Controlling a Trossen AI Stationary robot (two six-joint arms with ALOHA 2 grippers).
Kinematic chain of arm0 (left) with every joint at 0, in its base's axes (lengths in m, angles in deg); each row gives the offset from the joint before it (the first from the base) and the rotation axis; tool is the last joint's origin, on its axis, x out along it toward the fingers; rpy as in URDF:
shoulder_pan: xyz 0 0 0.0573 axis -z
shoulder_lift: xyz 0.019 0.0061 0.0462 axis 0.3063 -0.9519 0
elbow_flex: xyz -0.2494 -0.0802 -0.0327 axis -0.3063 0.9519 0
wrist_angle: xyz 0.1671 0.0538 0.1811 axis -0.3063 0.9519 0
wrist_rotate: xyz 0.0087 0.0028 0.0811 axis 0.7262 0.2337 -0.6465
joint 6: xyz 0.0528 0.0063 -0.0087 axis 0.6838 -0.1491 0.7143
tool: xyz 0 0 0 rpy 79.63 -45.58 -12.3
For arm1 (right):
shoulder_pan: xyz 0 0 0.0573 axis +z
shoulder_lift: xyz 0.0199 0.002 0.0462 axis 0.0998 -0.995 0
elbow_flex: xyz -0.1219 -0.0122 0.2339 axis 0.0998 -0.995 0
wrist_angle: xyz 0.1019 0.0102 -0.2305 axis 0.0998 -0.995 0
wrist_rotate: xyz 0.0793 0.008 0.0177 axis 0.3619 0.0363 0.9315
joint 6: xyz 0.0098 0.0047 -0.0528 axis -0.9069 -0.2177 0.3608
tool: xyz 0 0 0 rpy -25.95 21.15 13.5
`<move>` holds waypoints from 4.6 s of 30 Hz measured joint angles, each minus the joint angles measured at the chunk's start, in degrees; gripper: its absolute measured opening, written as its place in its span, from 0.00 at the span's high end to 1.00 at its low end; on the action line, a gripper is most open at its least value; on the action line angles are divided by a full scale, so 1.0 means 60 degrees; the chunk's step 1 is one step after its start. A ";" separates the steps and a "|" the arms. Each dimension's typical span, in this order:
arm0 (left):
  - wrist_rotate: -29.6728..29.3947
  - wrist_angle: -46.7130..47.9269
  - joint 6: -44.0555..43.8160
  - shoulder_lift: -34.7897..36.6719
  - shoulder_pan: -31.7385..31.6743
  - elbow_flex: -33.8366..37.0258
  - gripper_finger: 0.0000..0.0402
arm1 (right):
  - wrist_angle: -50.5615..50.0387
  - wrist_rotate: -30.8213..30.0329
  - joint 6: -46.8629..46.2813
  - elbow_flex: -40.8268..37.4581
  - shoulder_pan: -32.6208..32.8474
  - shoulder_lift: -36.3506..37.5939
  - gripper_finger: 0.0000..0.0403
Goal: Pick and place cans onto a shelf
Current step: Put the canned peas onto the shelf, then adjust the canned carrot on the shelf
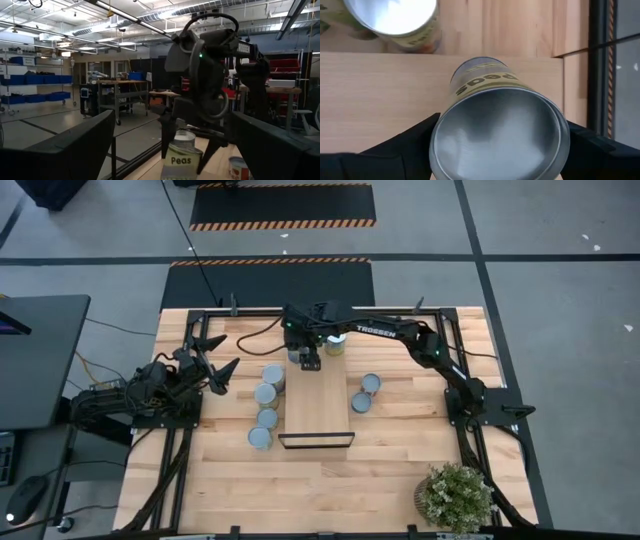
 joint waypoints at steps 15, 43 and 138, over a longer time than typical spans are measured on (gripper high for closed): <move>0.0003 0.0007 -0.0004 0.0000 0.0000 0.0000 0.01 | 0.0085 -0.0021 -0.0135 -0.0115 -0.0042 0.0007 0.07; 0.0004 0.0080 0.0004 0.0000 0.0004 0.0000 0.01 | 0.0006 -0.3376 0.1589 -0.0079 0.0281 0.0011 0.07; 0.0004 0.0641 -0.0688 0.0004 0.0010 0.0000 0.01 | 0.4877 -0.0504 -0.2932 -1.0210 -0.0675 0.5952 0.07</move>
